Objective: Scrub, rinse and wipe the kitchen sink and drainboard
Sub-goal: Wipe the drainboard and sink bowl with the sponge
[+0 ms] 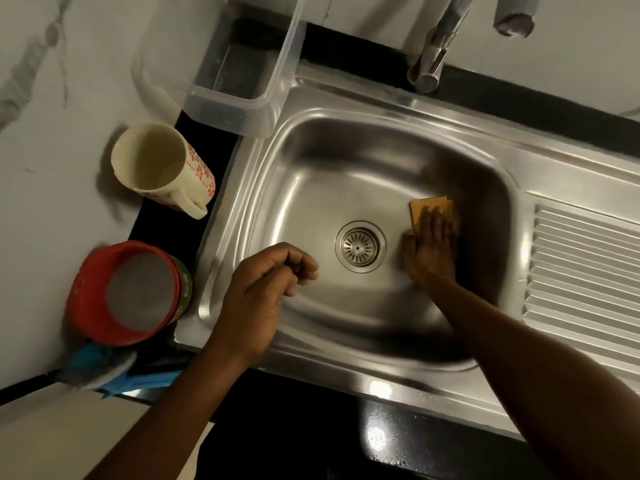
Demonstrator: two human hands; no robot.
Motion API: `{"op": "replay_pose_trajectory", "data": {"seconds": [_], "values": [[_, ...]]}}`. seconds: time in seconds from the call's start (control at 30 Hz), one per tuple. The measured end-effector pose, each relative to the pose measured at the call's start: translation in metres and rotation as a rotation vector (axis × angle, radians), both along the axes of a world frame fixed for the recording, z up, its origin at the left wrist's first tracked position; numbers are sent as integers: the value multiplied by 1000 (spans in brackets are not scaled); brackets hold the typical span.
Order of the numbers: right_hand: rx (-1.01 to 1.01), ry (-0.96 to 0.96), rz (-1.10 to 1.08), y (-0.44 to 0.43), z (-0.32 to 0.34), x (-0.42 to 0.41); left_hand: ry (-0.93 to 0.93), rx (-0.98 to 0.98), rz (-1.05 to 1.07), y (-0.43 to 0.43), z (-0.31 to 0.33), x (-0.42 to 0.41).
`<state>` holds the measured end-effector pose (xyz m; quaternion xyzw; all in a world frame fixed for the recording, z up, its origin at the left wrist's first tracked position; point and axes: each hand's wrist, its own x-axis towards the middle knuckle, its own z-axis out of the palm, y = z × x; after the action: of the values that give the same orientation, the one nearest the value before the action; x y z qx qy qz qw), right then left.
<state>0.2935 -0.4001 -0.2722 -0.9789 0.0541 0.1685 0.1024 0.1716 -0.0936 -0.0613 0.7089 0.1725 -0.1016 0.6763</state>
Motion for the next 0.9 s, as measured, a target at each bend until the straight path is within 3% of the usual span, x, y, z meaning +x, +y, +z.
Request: {"op": "replay_pose_trajectory", "data": {"seconds": [0.17, 0.37, 0.53, 0.63, 0.9], "values": [[-22, -68, -142, 24, -13, 2, -12, -11, -9, -2, -9, 9], [46, -129, -80, 59, -9, 16, 12, -33, -1, -3, -18, 6], [169, -128, 257, 145, -17, 42, 14, -38, 37, -4, -17, -3], [185, -111, 346, 163, -19, 45, 24, -50, 75, -3, -17, -6], [199, 38, 1094, 161, 1, 1, -16, -72, 62, -14, -20, 0]]}}
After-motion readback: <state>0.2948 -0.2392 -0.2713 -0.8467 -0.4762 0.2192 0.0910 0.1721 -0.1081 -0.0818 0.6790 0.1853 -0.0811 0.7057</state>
